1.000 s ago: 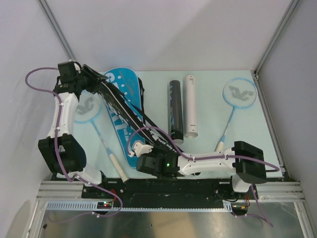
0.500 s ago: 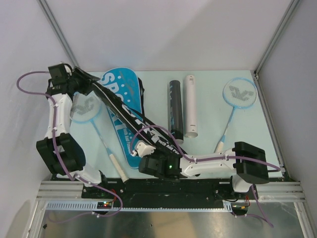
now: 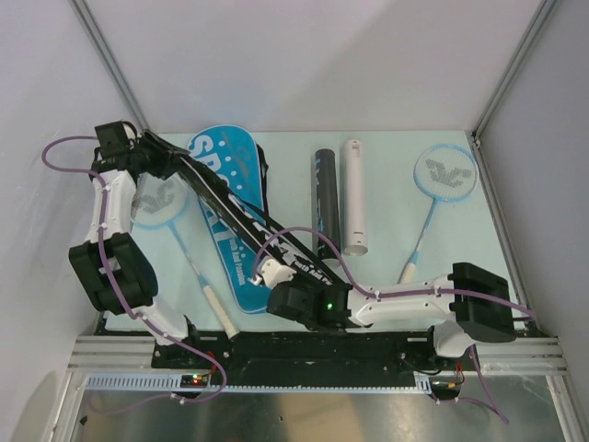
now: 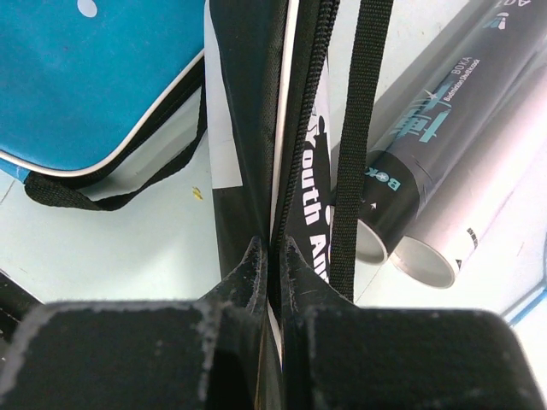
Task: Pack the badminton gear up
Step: Pick up the racket bag from the center of the board, then zip the racket bag at the center of the board.
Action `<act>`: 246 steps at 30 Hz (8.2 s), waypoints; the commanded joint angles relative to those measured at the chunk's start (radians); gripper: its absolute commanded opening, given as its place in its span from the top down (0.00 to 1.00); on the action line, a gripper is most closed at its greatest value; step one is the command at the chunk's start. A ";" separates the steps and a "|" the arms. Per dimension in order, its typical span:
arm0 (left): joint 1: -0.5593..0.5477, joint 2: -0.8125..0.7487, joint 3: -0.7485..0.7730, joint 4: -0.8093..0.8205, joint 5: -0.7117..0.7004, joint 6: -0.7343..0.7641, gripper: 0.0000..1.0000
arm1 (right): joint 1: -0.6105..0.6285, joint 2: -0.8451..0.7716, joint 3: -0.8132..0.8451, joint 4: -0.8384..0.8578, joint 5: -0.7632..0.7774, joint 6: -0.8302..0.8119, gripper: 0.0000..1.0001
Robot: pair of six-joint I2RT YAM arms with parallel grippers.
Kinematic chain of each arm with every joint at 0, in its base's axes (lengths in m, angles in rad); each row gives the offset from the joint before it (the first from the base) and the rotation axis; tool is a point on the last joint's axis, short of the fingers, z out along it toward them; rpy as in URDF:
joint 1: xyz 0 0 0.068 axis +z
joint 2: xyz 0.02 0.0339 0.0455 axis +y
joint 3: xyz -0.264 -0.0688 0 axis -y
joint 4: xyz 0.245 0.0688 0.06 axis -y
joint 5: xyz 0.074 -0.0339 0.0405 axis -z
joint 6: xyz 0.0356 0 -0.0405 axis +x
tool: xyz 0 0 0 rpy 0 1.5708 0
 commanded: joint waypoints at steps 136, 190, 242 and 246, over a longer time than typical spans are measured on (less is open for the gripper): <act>0.018 -0.043 -0.136 0.001 0.126 0.038 1.00 | -0.572 0.725 1.138 0.543 -1.192 0.493 1.00; 0.018 -0.044 -0.143 0.011 0.143 0.028 1.00 | -0.570 0.797 1.250 0.465 -1.096 0.479 0.63; 0.028 -0.031 -0.147 0.030 0.164 0.005 1.00 | -0.583 0.692 1.052 0.545 -1.144 0.542 1.00; 0.031 -0.033 -0.146 0.031 0.160 0.004 1.00 | -0.571 0.614 0.915 0.568 -1.119 0.537 1.00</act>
